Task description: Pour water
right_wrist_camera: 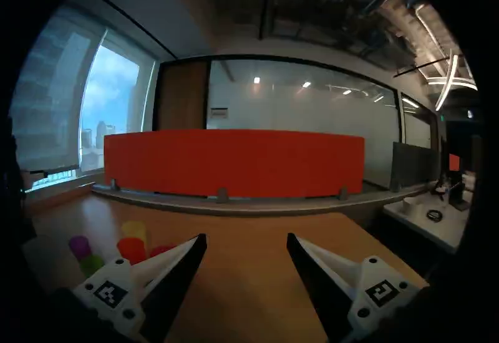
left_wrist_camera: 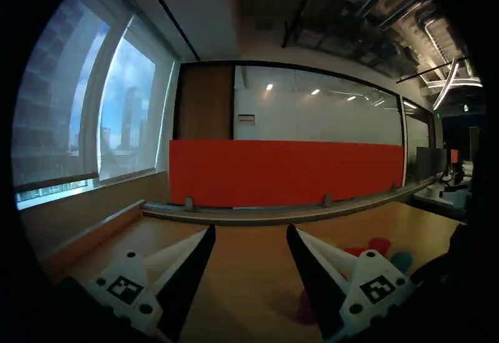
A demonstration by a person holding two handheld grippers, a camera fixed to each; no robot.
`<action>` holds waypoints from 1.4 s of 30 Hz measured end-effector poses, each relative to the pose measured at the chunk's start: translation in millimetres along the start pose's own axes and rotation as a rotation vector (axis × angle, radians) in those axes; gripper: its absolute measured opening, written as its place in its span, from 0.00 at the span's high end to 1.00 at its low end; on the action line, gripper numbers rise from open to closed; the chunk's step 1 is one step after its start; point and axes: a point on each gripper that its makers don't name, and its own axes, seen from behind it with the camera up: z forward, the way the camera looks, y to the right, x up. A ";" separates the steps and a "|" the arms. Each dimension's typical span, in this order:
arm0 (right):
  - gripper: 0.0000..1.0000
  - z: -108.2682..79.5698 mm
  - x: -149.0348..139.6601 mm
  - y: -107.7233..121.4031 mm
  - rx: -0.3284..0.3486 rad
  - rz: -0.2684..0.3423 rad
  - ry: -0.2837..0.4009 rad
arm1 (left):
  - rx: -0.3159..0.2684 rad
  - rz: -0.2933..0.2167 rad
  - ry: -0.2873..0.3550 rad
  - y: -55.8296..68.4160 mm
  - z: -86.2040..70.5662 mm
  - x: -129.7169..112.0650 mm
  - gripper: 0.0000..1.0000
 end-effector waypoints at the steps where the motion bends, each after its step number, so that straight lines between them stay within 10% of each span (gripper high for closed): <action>1: 0.00 1.5 3.5 -0.3 0.002 -0.001 -0.001 | -0.001 0.003 0.001 0.5 -0.1 6.1 0.16; 24: 0.00 10.8 60.2 -23.1 0.153 0.000 -0.014 | -0.150 0.013 -0.061 29.6 4.6 53.6 0.16; 42: 0.00 -28.1 83.1 -111.8 0.573 -0.018 0.001 | -0.480 -0.042 -0.095 102.2 -10.9 60.5 0.16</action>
